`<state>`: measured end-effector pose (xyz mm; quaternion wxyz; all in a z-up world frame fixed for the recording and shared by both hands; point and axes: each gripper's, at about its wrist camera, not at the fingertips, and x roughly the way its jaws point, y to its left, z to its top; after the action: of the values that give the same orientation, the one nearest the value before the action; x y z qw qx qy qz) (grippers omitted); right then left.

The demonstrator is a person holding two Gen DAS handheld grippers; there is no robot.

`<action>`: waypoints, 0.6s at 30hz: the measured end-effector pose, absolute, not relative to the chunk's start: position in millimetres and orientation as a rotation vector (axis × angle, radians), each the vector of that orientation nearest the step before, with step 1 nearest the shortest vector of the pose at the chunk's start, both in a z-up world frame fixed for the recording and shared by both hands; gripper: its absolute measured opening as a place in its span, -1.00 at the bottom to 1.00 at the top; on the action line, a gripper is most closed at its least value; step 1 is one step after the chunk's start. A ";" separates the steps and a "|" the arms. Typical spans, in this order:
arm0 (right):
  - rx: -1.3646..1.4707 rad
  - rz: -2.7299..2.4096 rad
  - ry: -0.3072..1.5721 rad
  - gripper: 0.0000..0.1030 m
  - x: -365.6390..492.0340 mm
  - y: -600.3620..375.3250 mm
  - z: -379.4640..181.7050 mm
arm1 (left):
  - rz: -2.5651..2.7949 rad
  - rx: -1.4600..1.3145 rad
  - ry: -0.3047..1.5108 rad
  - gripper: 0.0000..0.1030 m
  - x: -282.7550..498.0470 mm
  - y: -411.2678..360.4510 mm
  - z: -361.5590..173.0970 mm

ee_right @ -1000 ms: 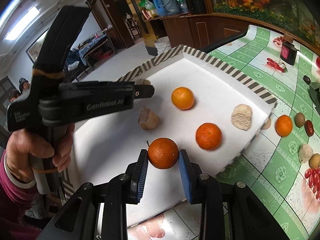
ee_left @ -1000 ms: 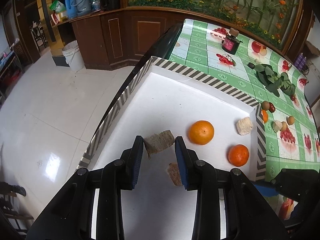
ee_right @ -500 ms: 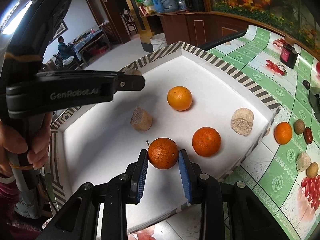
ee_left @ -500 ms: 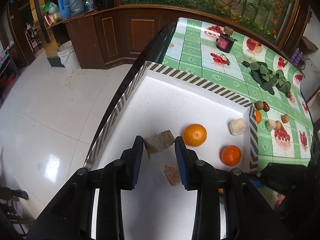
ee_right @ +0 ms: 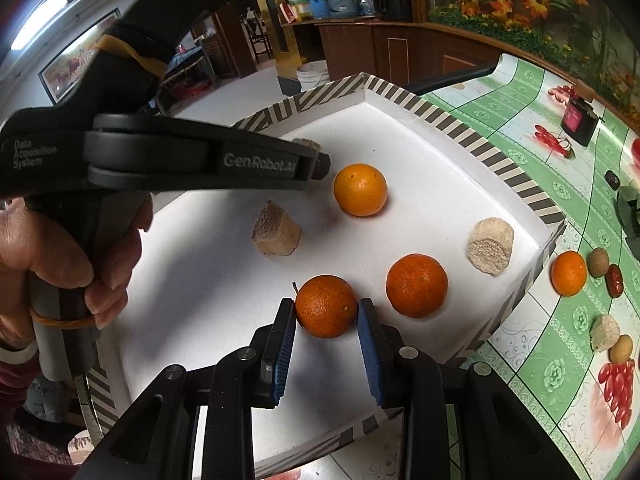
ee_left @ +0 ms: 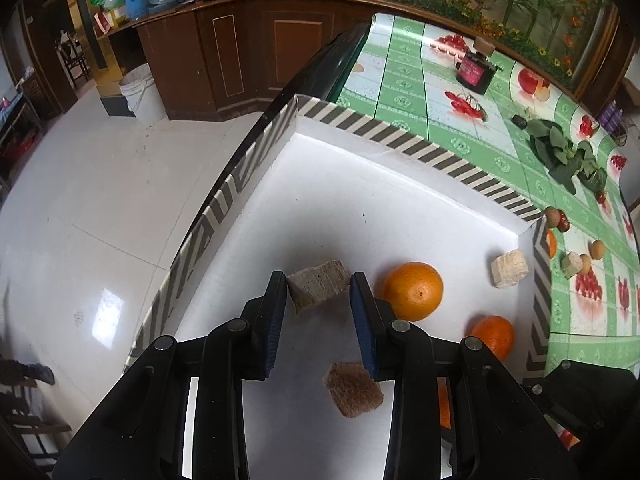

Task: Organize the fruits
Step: 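Carry the tan cube into the tray and open the left gripper, then return the left gripper to the table and grasp a brown round cake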

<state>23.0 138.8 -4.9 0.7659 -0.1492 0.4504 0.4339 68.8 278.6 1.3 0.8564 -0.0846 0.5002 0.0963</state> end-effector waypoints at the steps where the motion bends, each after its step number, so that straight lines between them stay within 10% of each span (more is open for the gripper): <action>1: -0.322 0.944 0.980 -0.40 24.0 139.0 -5.5 | 0.204 -0.178 1.040 -0.37 68.5 278.6 1.7; 5: -0.316 0.958 0.969 -0.29 25.8 137.6 -5.9 | 0.198 -0.183 1.050 -0.28 69.0 279.8 -1.2; 8: -0.284 0.964 0.953 -0.20 26.8 131.8 -1.5 | 0.206 -0.196 1.049 0.18 66.0 281.9 -0.2; 18: -0.128 0.958 0.925 -0.19 29.8 87.4 20.5 | 0.234 -0.138 0.949 0.21 36.8 264.1 26.5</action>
<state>29.8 87.4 20.5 0.7845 -0.0592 0.4290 0.4439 36.8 264.1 26.5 0.8806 -0.0663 0.4556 0.1122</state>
